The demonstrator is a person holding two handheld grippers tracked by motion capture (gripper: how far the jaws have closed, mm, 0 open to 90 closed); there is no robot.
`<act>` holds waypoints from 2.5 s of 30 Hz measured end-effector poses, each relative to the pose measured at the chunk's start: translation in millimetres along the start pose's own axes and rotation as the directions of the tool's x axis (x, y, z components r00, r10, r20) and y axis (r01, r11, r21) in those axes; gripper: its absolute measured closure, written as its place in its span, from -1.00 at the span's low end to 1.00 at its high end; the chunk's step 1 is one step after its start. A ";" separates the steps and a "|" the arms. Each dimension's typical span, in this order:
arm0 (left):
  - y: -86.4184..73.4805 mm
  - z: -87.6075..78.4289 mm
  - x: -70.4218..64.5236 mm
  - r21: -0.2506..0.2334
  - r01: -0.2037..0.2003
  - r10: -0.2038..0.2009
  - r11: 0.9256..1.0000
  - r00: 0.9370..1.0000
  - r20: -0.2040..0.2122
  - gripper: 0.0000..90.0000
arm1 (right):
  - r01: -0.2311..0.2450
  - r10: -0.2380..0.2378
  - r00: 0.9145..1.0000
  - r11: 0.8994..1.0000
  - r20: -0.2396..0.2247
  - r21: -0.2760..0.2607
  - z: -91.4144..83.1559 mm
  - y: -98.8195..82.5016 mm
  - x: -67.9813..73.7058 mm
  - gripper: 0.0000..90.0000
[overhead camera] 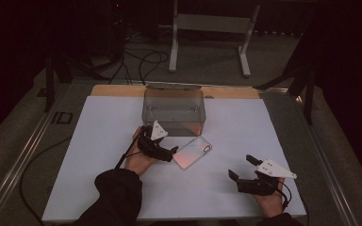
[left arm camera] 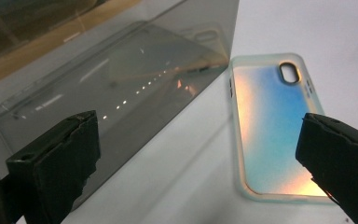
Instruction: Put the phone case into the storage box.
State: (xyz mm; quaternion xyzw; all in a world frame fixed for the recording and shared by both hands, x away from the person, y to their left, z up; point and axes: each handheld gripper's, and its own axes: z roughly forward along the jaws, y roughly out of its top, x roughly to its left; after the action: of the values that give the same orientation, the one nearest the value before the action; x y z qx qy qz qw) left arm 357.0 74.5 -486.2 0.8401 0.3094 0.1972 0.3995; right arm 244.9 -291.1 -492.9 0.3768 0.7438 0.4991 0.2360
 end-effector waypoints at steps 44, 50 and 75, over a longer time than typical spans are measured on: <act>-3.6 47.2 -19.2 0.168 0.019 -0.039 0.986 0.993 0.115 0.23 | 0.001 -0.001 1.000 1.000 -0.001 0.011 0.2 -0.4 -0.6 -0.81; -2.5 49.9 -18.1 0.185 0.041 -0.068 0.982 0.987 0.145 0.62 | 0.002 -0.002 1.000 1.000 -0.001 0.012 0.2 -0.5 -0.9 -0.81; 3.8 44.7 -22.5 0.187 0.043 -0.064 0.981 0.992 0.110 0.98 | 0.002 -0.002 1.000 1.000 -0.003 0.013 0.5 -0.5 -0.8 -0.81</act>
State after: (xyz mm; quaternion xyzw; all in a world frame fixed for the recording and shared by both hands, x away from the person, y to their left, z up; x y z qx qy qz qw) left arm 367.7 32.8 -512.1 0.8748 0.3252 0.1080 0.3424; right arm 245.6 -291.6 -493.6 0.3766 0.7477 0.4947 0.2331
